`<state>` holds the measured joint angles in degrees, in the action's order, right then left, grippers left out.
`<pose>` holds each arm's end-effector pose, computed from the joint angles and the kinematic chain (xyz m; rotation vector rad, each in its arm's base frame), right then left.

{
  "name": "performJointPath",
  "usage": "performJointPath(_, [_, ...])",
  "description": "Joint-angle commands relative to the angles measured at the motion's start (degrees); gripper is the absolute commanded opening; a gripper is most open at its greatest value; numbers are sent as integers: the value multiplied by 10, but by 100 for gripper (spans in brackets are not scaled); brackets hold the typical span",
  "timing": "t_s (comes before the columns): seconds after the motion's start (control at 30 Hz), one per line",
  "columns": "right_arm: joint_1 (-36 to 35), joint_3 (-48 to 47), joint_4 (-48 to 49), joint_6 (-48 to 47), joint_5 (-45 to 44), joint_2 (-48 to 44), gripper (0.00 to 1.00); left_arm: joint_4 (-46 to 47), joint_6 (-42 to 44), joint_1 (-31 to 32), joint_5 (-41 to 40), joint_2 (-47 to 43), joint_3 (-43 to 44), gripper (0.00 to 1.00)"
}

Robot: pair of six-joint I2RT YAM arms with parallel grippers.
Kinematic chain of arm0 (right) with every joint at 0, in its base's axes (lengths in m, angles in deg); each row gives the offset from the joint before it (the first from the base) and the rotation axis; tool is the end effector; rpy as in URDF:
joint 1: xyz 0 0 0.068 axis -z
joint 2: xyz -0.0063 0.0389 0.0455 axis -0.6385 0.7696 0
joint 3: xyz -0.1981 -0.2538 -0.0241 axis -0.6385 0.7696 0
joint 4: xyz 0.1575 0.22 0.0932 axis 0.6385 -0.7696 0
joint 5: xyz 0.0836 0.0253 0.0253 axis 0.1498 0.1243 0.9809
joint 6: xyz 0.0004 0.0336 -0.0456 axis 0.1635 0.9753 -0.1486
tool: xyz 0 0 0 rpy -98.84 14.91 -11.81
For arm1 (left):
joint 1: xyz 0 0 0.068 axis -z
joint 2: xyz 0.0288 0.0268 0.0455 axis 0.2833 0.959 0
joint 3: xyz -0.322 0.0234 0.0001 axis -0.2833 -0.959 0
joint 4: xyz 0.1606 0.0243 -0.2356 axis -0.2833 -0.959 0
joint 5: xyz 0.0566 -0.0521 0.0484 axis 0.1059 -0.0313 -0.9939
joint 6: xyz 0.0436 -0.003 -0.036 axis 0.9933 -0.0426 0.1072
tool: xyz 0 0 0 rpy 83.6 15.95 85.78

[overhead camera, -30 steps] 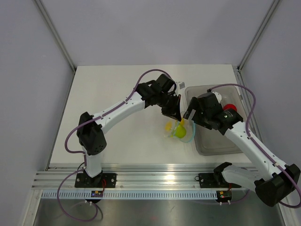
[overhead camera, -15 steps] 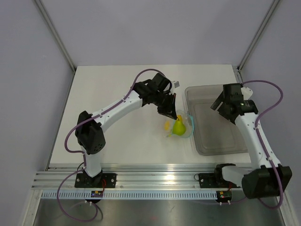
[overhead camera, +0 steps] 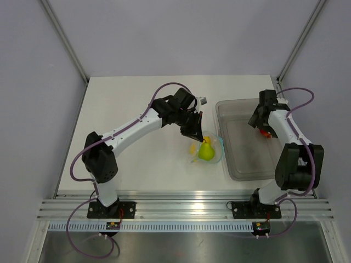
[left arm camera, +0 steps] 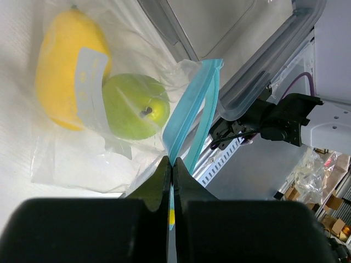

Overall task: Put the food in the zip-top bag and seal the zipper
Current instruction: Pick up the fake fruit from the bin.

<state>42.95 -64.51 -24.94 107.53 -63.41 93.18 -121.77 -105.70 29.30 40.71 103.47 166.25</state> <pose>0.3332 -0.0347 0.2851 0.7590 2.4974 -0.4132 0.2918 -0.3254 0.3564 0.5821 2.6535 -1.0716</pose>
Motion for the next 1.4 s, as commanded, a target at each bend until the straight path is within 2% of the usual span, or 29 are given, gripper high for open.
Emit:
performJointPath(0.0, [10,-39,47,-36,-37,19,100,33,10,0,8,-35,-9,0])
performJointPath(0.2, [28,-62,76,-67,-49,68,100,43,13,0,18,-42,-27,0])
performJointPath(0.43, [52,-74,92,-78,-21,117,99,48,13,0,20,-45,-41,0])
performJointPath(0.57, [53,-68,99,-69,-4,125,99,50,13,0,22,-45,-46,0])
performJointPath(0.7, [55,-63,110,-68,1,130,93,52,13,0,19,-50,-53,0])
performJointPath(0.87, [56,-68,120,-70,9,146,97,52,12,0,22,-47,-51,0])
performJointPath(1.03, [56,-69,135,-72,9,160,95,50,17,0,19,-50,-53,0])
performJointPath(1.23, [56,-60,148,-63,0,131,68,49,18,0,18,-49,-56,0])
performJointPath(1.27, [56,-53,149,-61,0,123,61,50,18,0,19,-48,-57,0])
performJointPath(1.37, [56,-41,140,-50,9,83,57,53,16,0,20,-44,-54,0])
